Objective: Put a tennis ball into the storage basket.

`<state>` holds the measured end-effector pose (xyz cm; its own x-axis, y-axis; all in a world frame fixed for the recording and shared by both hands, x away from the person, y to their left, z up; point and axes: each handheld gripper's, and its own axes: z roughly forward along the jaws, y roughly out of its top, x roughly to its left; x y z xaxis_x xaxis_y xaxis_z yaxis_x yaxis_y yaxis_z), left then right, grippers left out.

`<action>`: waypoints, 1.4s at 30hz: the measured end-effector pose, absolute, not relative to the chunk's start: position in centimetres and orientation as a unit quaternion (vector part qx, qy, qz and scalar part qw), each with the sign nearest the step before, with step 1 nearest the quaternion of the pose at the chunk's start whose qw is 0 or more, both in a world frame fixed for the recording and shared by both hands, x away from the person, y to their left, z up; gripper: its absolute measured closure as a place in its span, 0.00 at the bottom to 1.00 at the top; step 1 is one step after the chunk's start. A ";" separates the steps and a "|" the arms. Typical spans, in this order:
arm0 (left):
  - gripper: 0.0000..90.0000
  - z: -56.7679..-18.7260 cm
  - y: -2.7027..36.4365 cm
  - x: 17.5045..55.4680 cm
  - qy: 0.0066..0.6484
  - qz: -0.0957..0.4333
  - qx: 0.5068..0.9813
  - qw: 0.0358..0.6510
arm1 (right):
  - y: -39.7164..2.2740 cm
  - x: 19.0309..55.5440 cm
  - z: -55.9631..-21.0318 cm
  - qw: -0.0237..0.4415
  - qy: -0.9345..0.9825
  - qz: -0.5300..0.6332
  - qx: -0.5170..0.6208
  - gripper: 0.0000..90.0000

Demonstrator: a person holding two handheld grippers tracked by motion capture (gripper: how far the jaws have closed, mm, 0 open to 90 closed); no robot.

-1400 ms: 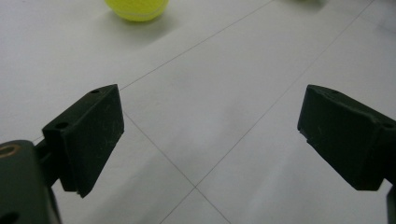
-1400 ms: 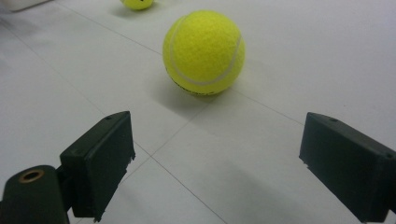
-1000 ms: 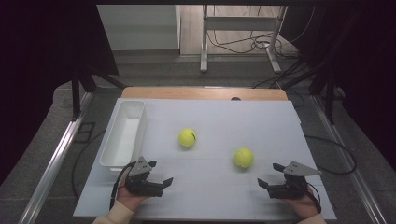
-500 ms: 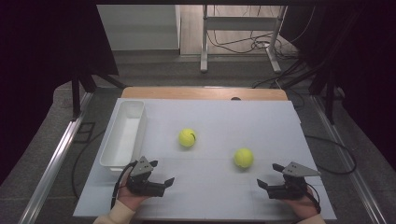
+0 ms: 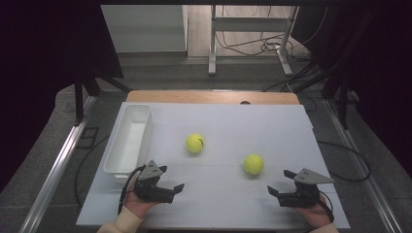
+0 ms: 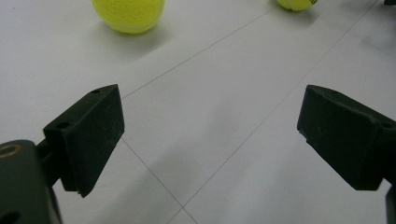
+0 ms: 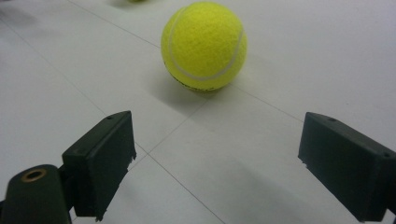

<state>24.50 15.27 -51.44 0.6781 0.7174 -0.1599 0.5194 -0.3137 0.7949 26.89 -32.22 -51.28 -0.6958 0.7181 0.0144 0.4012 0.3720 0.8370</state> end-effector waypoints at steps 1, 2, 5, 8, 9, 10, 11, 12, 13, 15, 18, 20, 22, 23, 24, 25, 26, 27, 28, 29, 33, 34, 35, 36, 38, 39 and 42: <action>0.09 -51.4 15.2 24.5 0.385 0.113 0.803 0.442 | -32.2 26.9 -51.3 0.180 0.809 0.441 0.344 0.13; 0.09 -51.3 15.2 24.5 0.385 0.113 0.802 0.442 | -32.1 26.9 -51.3 0.181 0.810 0.440 0.343 0.13; 0.09 -51.0 15.0 24.6 0.384 0.115 0.802 0.443 | -32.0 26.8 -51.3 0.179 0.811 0.440 0.341 0.13; 0.09 -50.9 14.7 24.7 0.382 0.115 0.804 0.441 | -32.0 26.9 -51.3 0.181 0.811 0.441 0.338 0.13; 0.09 -50.9 14.6 24.7 0.382 0.114 0.805 0.440 | -32.0 26.9 -51.3 0.181 0.811 0.442 0.338 0.13; 0.09 -50.9 14.5 24.8 0.383 0.112 0.806 0.438 | -32.0 26.9 -51.3 0.181 0.811 0.442 0.338 0.13; 0.09 -50.9 14.4 24.9 0.384 0.111 0.807 0.436 | -32.0 26.9 -51.3 0.181 0.811 0.441 0.339 0.13; 0.09 -50.9 14.3 24.9 0.386 0.110 0.807 0.434 | -32.0 26.9 -51.3 0.181 0.812 0.439 0.339 0.13; 0.09 -50.9 14.3 25.0 0.386 0.111 0.807 0.432 | -32.0 27.0 -51.3 0.181 0.812 0.439 0.338 0.13; 0.08 -50.9 14.3 25.2 0.388 0.113 0.807 0.431 | -32.0 27.0 -51.3 0.181 0.813 0.440 0.337 0.13; 0.08 -50.7 14.2 25.4 0.388 0.113 0.807 0.430 | -31.9 27.0 -51.3 0.180 0.813 0.441 0.335 0.13; 0.09 -50.5 14.1 25.6 0.388 0.112 0.809 0.427 | -31.8 26.9 -51.2 0.181 0.813 0.442 0.334 0.13; 0.09 -50.4 14.1 25.9 0.391 0.108 0.808 0.427 | -31.8 27.0 -51.2 0.181 0.813 0.440 0.334 0.13; 0.08 -50.3 14.0 26.0 0.390 0.108 0.809 0.425 | -31.8 26.9 -51.2 0.182 0.814 0.439 0.334 0.13; 0.09 -50.3 14.0 26.1 0.392 0.108 0.809 0.426 | -31.8 27.0 -51.2 0.182 0.814 0.439 0.334 0.13; 0.09 -50.2 13.9 26.2 0.391 0.107 0.809 0.425 | -31.8 27.0 -51.2 0.182 0.814 0.439 0.334 0.13; 0.09 -50.2 13.9 26.2 0.392 0.107 0.809 0.425 | -31.8 27.0 -51.2 0.182 0.814 0.439 0.335 0.13; 0.09 -50.1 13.8 26.3 0.392 0.108 0.808 0.426 | -31.8 27.0 -51.2 0.182 0.814 0.438 0.335 0.13; 0.09 -50.0 13.8 26.3 0.393 0.107 0.808 0.426 | -31.8 27.0 -51.2 0.182 0.814 0.438 0.335 0.13; 0.08 -50.0 13.7 26.4 0.393 0.106 0.807 0.427 | -31.8 27.0 -51.2 0.182 0.814 0.438 0.335 0.13; 0.08 -49.8 13.5 26.7 0.398 0.101 0.803 0.432 | -31.8 27.0 -51.3 0.182 0.814 0.438 0.335 0.13; 0.09 -49.7 13.4 26.8 0.397 0.102 0.803 0.431 | -31.8 27.0 -51.3 0.183 0.814 0.438 0.335 0.13; 0.09 -49.6 13.4 26.8 0.397 0.104 0.804 0.430 | -31.8 27.0 -51.3 0.182 0.814 0.438 0.335 0.13; 0.09 -49.6 13.4 26.9 0.398 0.105 0.803 0.431 | -31.8 27.0 -51.3 0.182 0.813 0.440 0.335 0.13; 0.09 -49.4 13.3 27.1 0.401 0.103 0.802 0.431 | -31.8 27.0 -51.3 0.182 0.814 0.438 0.335 0.13; 0.09 -49.4 13.2 27.2 0.402 0.100 0.802 0.430 | -31.8 27.0 -51.3 0.182 0.814 0.438 0.335 0.13; 0.09 -48.9 12.8 27.4 0.398 0.100 0.805 0.429 | -31.8 27.0 -51.2 0.184 0.813 0.438 0.336 0.13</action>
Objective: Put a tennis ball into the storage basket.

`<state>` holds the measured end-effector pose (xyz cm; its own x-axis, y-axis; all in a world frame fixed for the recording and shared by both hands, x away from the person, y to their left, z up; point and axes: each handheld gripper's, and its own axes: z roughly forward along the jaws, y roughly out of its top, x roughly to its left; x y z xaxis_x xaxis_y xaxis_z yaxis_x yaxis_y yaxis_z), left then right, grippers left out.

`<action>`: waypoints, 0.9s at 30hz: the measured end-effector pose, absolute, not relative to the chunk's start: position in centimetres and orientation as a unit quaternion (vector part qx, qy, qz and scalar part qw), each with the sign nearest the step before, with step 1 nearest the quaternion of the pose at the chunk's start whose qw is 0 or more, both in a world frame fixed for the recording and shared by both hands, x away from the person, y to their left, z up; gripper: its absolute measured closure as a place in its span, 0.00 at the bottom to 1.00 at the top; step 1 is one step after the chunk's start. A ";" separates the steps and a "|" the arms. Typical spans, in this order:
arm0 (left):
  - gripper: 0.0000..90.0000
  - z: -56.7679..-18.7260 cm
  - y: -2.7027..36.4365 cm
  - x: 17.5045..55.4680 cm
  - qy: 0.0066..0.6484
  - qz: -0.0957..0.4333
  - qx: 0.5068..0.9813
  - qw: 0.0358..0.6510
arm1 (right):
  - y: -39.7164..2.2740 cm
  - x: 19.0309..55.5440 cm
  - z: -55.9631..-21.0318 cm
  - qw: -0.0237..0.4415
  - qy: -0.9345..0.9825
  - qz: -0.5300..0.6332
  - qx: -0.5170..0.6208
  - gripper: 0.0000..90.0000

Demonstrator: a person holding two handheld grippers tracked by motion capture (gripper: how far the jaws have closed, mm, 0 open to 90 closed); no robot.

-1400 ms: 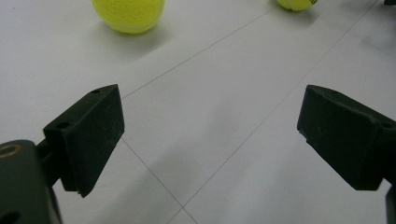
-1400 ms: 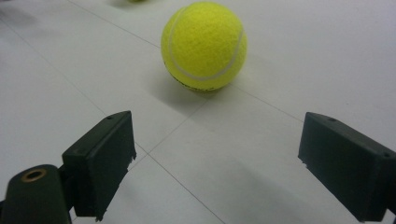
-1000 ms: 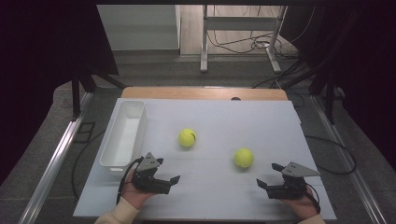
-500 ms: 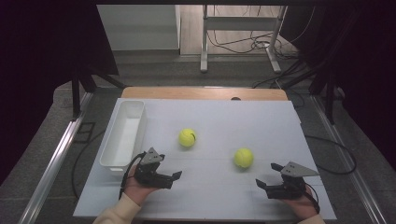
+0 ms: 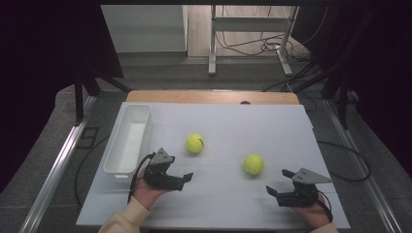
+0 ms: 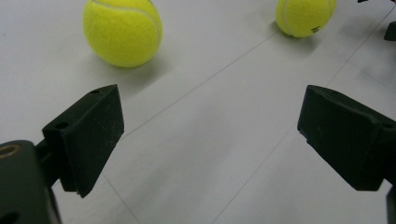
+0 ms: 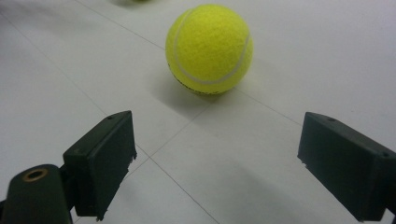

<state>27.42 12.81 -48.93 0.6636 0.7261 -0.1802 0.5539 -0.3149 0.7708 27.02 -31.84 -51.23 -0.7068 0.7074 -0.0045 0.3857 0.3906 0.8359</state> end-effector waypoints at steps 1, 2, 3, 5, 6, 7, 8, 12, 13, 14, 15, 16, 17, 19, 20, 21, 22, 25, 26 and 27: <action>0.09 -48.8 12.7 27.5 0.396 0.100 0.805 0.430 | -31.9 27.0 -51.2 0.184 0.813 0.438 0.337 0.13; 0.09 -48.7 12.5 27.7 0.395 0.101 0.806 0.429 | -31.9 27.0 -51.2 0.183 0.813 0.438 0.338 0.13; 0.09 -48.6 12.4 27.9 0.394 0.102 0.808 0.427 | -31.9 27.0 -51.2 0.183 0.812 0.439 0.337 0.13; 0.09 -48.5 12.2 28.1 0.394 0.104 0.808 0.425 | -31.9 27.0 -51.2 0.184 0.813 0.438 0.337 0.13; 0.09 -48.5 12.2 28.2 0.394 0.104 0.808 0.425 | -31.8 27.0 -51.2 0.184 0.813 0.438 0.338 0.13; 0.09 -48.4 12.1 28.4 0.394 0.105 0.808 0.425 | -31.8 27.0 -51.2 0.185 0.813 0.438 0.337 0.13; 0.09 -48.3 12.0 28.6 0.394 0.106 0.808 0.424 | -31.8 27.0 -51.2 0.185 0.812 0.439 0.337 0.13; 0.09 -48.3 11.7 29.3 0.393 0.109 0.809 0.423 | -31.9 27.1 -51.2 0.186 0.810 0.442 0.338 0.13; 0.09 -48.3 11.6 29.4 0.395 0.107 0.809 0.423 | -31.9 27.1 -51.2 0.186 0.810 0.441 0.338 0.13; 0.09 -48.3 11.6 29.4 0.395 0.107 0.809 0.423 | -31.9 27.1 -51.2 0.186 0.810 0.441 0.338 0.13; 0.09 -48.3 11.5 29.6 0.395 0.107 0.809 0.422 | -31.9 27.0 -51.2 0.185 0.811 0.439 0.339 0.13; 0.09 -48.3 11.4 29.7 0.395 0.106 0.809 0.421 | -31.8 27.0 -51.2 0.187 0.813 0.436 0.337 0.13; 0.09 -48.1 11.2 29.9 0.396 0.107 0.810 0.420 | -31.8 27.0 -51.3 0.187 0.813 0.436 0.337 0.13; 0.09 -48.0 11.1 30.0 0.394 0.107 0.811 0.419 | -31.8 27.0 -51.3 0.187 0.813 0.436 0.337 0.13; 0.09 -47.9 10.9 30.2 0.393 0.108 0.811 0.419 | -31.8 27.1 -51.3 0.187 0.814 0.435 0.337 0.13; 0.09 -47.9 10.9 30.3 0.394 0.108 0.811 0.418 | -31.8 27.1 -51.3 0.187 0.814 0.434 0.337 0.13; 0.09 -47.9 10.8 30.4 0.395 0.107 0.812 0.417 | -31.8 27.1 -51.3 0.187 0.814 0.434 0.337 0.13; 0.09 -47.8 10.7 30.8 0.400 0.110 0.812 0.411 | -31.8 27.1 -51.3 0.186 0.815 0.434 0.336 0.13; 0.09 -47.8 10.7 30.8 0.400 0.110 0.812 0.411 | -31.8 27.1 -51.3 0.186 0.815 0.433 0.337 0.13; 0.09 -47.8 10.7 31.0 0.400 0.108 0.812 0.412 | -31.8 27.1 -51.3 0.186 0.815 0.433 0.337 0.13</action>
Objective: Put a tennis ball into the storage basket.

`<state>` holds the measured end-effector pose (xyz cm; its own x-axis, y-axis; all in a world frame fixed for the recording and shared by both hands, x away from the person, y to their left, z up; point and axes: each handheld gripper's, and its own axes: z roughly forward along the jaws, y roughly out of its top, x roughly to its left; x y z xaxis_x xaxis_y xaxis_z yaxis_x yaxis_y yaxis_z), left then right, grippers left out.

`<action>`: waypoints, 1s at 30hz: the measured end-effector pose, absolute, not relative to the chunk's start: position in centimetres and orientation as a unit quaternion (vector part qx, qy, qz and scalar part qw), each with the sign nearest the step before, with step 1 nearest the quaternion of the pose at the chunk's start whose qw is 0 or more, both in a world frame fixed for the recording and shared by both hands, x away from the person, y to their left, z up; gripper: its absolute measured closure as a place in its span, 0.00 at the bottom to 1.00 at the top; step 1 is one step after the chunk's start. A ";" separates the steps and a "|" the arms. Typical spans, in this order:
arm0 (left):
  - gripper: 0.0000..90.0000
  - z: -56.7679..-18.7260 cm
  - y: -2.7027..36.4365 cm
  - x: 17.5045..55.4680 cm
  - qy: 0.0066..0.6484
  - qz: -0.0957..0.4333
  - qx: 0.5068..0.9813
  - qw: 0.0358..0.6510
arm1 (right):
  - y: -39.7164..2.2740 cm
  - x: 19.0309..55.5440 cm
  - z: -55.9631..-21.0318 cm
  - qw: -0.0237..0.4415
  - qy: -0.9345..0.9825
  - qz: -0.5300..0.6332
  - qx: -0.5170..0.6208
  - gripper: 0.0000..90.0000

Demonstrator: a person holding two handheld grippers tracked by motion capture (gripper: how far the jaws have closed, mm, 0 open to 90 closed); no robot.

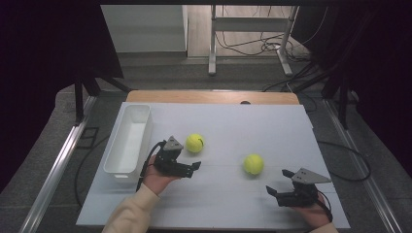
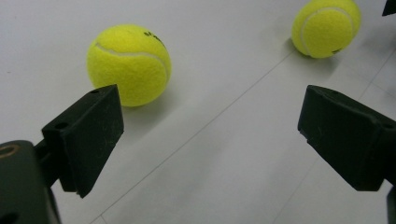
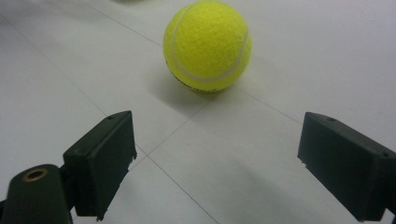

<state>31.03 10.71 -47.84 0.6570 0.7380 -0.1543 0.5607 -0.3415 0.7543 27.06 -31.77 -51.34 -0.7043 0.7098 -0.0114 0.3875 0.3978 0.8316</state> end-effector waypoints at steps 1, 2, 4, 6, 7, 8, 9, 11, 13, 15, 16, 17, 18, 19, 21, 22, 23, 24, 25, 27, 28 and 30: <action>0.09 -47.8 10.7 31.2 0.401 0.106 0.811 0.412 | -31.8 27.1 -51.4 0.184 0.815 0.434 0.337 0.13; 0.09 -47.8 10.7 31.3 0.401 0.105 0.811 0.412 | -31.8 27.1 -51.4 0.184 0.815 0.434 0.337 0.13; 0.09 -47.8 10.7 31.6 0.402 0.106 0.812 0.410 | -31.8 27.1 -51.4 0.183 0.817 0.432 0.336 0.13; 0.09 -47.8 10.6 31.9 0.403 0.108 0.813 0.407 | -31.7 27.1 -51.4 0.178 0.817 0.434 0.335 0.13; 0.09 -47.9 10.5 32.1 0.404 0.109 0.812 0.407 | -31.7 27.1 -51.4 0.179 0.817 0.434 0.336 0.13; 0.09 -47.9 10.5 32.1 0.404 0.109 0.812 0.407 | -31.7 27.1 -51.4 0.179 0.817 0.434 0.336 0.13; 0.09 -47.9 10.5 32.2 0.405 0.109 0.812 0.406 | -31.8 27.1 -51.4 0.179 0.816 0.435 0.336 0.13; 0.09 -48.0 10.5 32.5 0.407 0.110 0.811 0.406 | -31.8 27.1 -51.4 0.179 0.816 0.434 0.337 0.13; 0.09 -48.1 10.6 32.8 0.409 0.108 0.812 0.402 | -31.8 27.1 -51.4 0.179 0.816 0.434 0.337 0.13; 0.08 -48.1 10.6 33.0 0.411 0.107 0.812 0.401 | -31.8 27.1 -51.4 0.180 0.816 0.434 0.336 0.13; 0.08 -48.1 10.6 33.2 0.411 0.108 0.811 0.402 | -31.7 27.1 -51.4 0.180 0.816 0.434 0.337 0.13; 0.08 -48.0 10.6 33.3 0.411 0.109 0.811 0.403 | -31.7 27.1 -51.4 0.180 0.816 0.433 0.337 0.13; 0.08 -48.0 10.5 33.4 0.411 0.110 0.810 0.403 | -31.8 27.1 -51.4 0.181 0.816 0.433 0.337 0.13; 0.08 -48.0 10.5 33.4 0.411 0.110 0.810 0.403 | -31.8 27.1 -51.4 0.181 0.816 0.433 0.337 0.13; 0.08 -47.8 10.3 33.7 0.408 0.115 0.812 0.401 | -31.7 27.1 -51.4 0.185 0.815 0.433 0.337 0.13; 0.08 -47.8 10.3 33.8 0.407 0.115 0.813 0.400 | -31.7 27.1 -51.4 0.187 0.814 0.434 0.337 0.13; 0.08 -47.8 10.2 33.9 0.408 0.115 0.814 0.398 | -31.8 27.0 -51.3 0.188 0.814 0.434 0.336 0.13; 0.08 -47.9 10.2 34.1 0.408 0.116 0.813 0.398 | -31.8 27.0 -51.3 0.188 0.814 0.435 0.336 0.13; 0.08 -48.1 10.1 34.3 0.410 0.116 0.814 0.395 | -31.8 27.0 -51.3 0.188 0.814 0.434 0.336 0.13; 0.08 -48.2 10.0 34.6 0.412 0.119 0.815 0.390 | -31.8 27.1 -51.4 0.189 0.814 0.433 0.337 0.13; 0.08 -48.4 9.8 34.8 0.413 0.127 0.819 0.379 | -31.8 27.1 -51.3 0.189 0.813 0.434 0.338 0.13; 0.08 -48.4 9.8 34.9 0.413 0.127 0.819 0.378 | -31.8 27.1 -51.3 0.189 0.814 0.434 0.338 0.13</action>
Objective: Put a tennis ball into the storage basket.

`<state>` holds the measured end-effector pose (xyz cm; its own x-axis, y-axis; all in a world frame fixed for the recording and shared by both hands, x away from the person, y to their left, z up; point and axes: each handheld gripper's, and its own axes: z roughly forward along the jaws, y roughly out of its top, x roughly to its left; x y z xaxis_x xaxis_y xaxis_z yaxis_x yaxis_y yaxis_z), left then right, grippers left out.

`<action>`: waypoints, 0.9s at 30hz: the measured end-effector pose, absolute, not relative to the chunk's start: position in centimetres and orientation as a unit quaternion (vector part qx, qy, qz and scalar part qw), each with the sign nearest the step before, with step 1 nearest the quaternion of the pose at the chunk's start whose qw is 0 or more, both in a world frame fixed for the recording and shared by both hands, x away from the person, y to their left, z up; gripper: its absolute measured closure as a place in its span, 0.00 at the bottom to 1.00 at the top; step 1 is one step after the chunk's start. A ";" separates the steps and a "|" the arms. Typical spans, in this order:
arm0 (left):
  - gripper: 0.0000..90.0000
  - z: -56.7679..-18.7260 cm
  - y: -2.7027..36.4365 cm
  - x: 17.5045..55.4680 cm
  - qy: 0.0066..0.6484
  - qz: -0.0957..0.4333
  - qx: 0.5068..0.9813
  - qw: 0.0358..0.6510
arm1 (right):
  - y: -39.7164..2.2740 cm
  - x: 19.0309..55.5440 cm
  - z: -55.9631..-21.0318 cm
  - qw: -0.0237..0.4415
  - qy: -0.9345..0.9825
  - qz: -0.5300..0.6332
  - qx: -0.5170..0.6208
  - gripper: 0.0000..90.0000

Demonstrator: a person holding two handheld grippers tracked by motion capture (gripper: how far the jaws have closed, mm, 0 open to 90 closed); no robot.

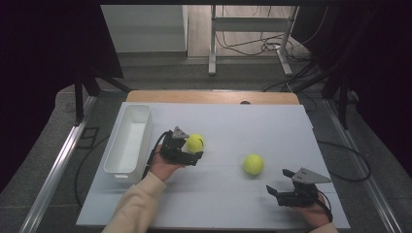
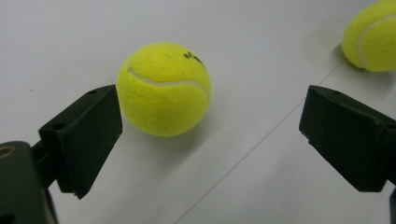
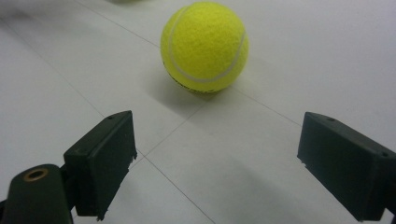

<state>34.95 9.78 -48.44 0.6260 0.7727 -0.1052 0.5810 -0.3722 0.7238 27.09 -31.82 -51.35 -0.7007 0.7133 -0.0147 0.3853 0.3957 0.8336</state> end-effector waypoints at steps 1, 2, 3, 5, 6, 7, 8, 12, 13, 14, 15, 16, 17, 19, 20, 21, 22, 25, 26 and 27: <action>0.08 -48.5 9.8 35.1 0.414 0.125 0.819 0.378 | -31.8 27.1 -51.3 0.189 0.814 0.434 0.338 0.13; 0.08 -48.6 9.7 35.2 0.416 0.126 0.818 0.377 | -31.8 27.1 -51.4 0.189 0.814 0.434 0.337 0.13; 0.08 -48.7 9.5 35.3 0.413 0.141 0.822 0.366 | -31.8 27.1 -51.3 0.189 0.814 0.434 0.337 0.13; 0.08 -48.8 9.3 35.6 0.411 0.141 0.824 0.363 | -31.8 27.1 -51.4 0.188 0.815 0.433 0.336 0.13; 0.08 -48.8 9.3 35.8 0.413 0.137 0.823 0.364 | -31.8 27.1 -51.4 0.187 0.816 0.432 0.337 0.13; 0.08 -48.8 9.3 35.8 0.413 0.137 0.823 0.364 | -31.8 27.1 -51.4 0.187 0.816 0.432 0.337 0.13; 0.08 -48.9 9.2 36.1 0.414 0.140 0.824 0.361 | -31.8 27.1 -51.4 0.186 0.816 0.432 0.336 0.13; 0.08 -49.3 9.3 36.9 0.419 0.131 0.820 0.366 | -31.8 27.1 -51.4 0.187 0.816 0.432 0.336 0.13; 0.08 -49.4 9.2 37.2 0.422 0.125 0.820 0.367 | -31.8 27.1 -51.4 0.187 0.817 0.430 0.336 0.13; 0.08 -49.4 9.2 37.2 0.422 0.125 0.820 0.367 | -31.7 27.1 -51.5 0.188 0.817 0.430 0.336 0.13; 0.08 -49.6 9.2 37.4 0.423 0.121 0.820 0.367 | -31.7 27.1 -51.5 0.188 0.817 0.429 0.336 0.13; 0.08 -49.8 9.1 37.7 0.425 0.118 0.820 0.364 | -31.7 27.1 -51.5 0.188 0.817 0.429 0.337 0.13; 0.08 -49.8 9.1 37.7 0.425 0.118 0.820 0.364 | -31.7 27.1 -51.5 0.188 0.816 0.429 0.337 0.13; 0.08 -50.1 9.0 38.2 0.426 0.112 0.820 0.365 | -31.8 27.1 -51.4 0.187 0.816 0.429 0.339 0.13; 0.08 -50.1 9.0 38.2 0.426 0.112 0.820 0.365 | -31.8 27.1 -51.4 0.187 0.816 0.429 0.339 0.13; 0.08 -50.2 9.0 38.3 0.428 0.109 0.818 0.368 | -31.8 27.1 -51.4 0.187 0.816 0.429 0.339 0.13; 0.08 -50.2 9.0 38.4 0.429 0.109 0.818 0.367 | -31.8 27.1 -51.4 0.188 0.816 0.429 0.340 0.13; 0.08 -50.4 9.0 38.7 0.432 0.107 0.817 0.366 | -31.8 27.1 -51.4 0.187 0.816 0.429 0.339 0.13; 0.08 -50.5 9.0 38.8 0.433 0.106 0.817 0.366 | -31.8 27.1 -51.4 0.187 0.816 0.429 0.338 0.13; 0.08 -50.5 9.0 38.9 0.433 0.107 0.818 0.364 | -31.8 27.1 -51.4 0.187 0.816 0.430 0.338 0.13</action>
